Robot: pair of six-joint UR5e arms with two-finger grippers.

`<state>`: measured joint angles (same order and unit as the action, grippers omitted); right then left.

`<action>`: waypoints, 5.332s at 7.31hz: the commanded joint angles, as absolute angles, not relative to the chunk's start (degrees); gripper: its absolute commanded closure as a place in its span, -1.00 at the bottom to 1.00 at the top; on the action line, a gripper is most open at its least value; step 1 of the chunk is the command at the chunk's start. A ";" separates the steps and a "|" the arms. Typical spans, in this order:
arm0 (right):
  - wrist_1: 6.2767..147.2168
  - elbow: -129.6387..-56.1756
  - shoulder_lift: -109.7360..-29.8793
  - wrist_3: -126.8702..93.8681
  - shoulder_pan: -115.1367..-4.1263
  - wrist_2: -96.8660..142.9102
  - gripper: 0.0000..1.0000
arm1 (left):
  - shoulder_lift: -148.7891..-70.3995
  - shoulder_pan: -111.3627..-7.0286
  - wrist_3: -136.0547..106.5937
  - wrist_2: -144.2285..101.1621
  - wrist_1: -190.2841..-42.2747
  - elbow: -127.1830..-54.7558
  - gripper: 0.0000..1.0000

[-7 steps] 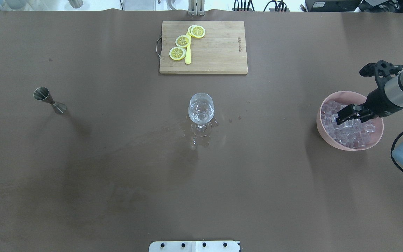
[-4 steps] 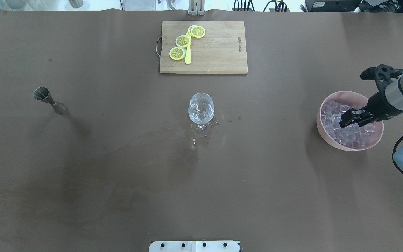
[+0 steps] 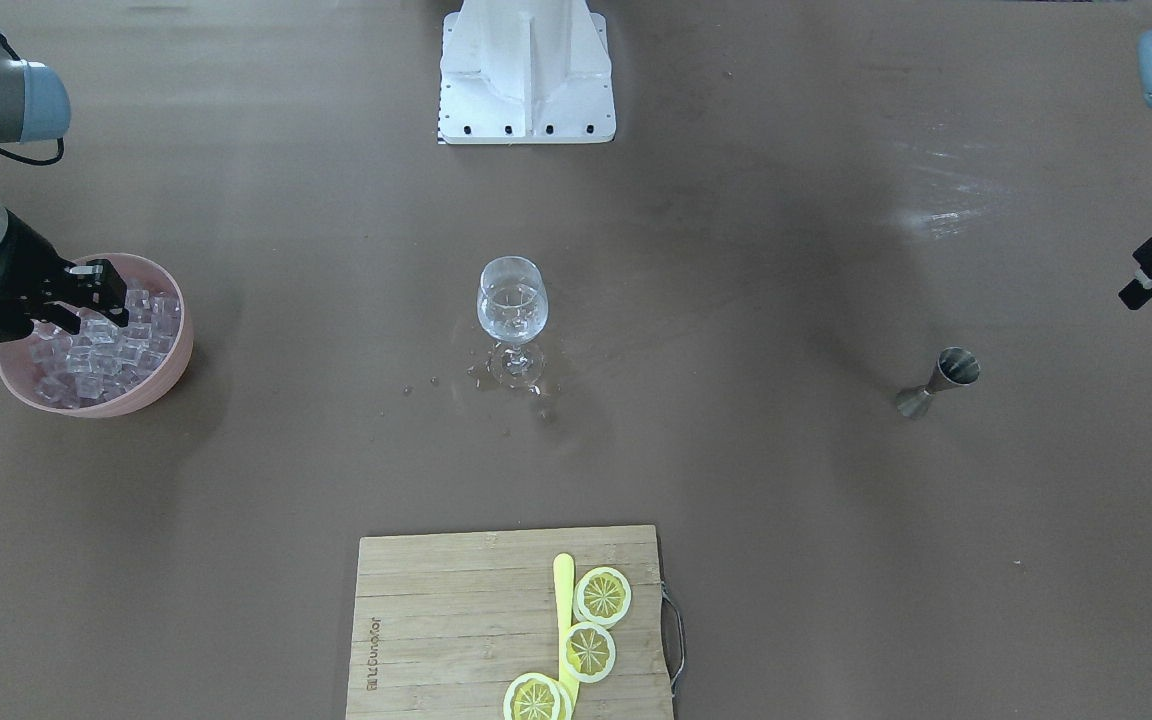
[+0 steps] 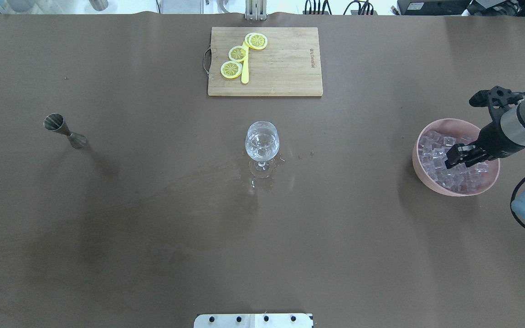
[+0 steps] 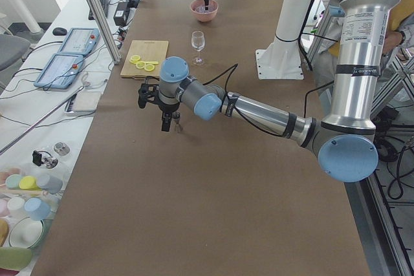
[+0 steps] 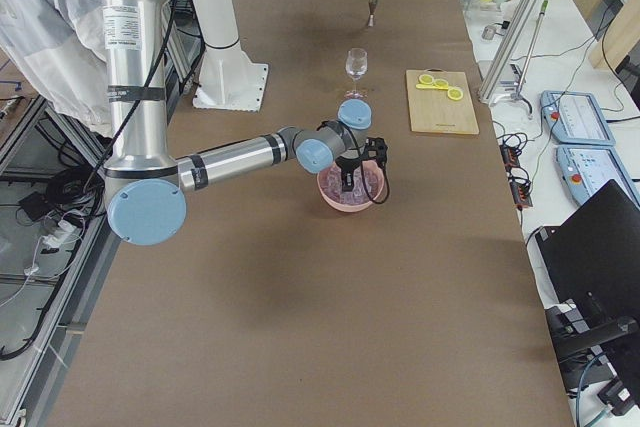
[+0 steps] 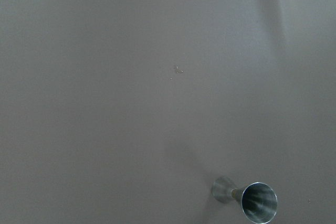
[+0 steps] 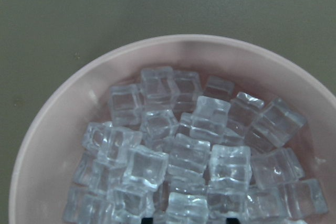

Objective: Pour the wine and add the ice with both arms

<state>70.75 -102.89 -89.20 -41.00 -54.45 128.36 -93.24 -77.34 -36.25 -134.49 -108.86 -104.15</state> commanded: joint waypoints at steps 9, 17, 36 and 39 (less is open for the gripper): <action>87.77 -108.47 -57.38 -69.81 -41.53 120.56 1.00 | -93.25 -78.31 -36.21 -134.47 -109.07 -103.10 -0.95; 88.95 -104.41 -47.29 -77.87 -37.53 116.74 -0.98 | -93.25 -78.40 -36.56 -134.47 -109.07 -103.27 -0.95; 88.50 -96.26 -94.74 6.37 -97.44 137.10 -1.00 | -84.55 -82.35 -15.12 -126.02 -108.01 -98.35 -0.95; 88.77 -95.21 -96.96 9.84 -102.39 137.03 -1.00 | -83.85 -82.44 -15.03 -136.54 -108.01 -98.70 -0.95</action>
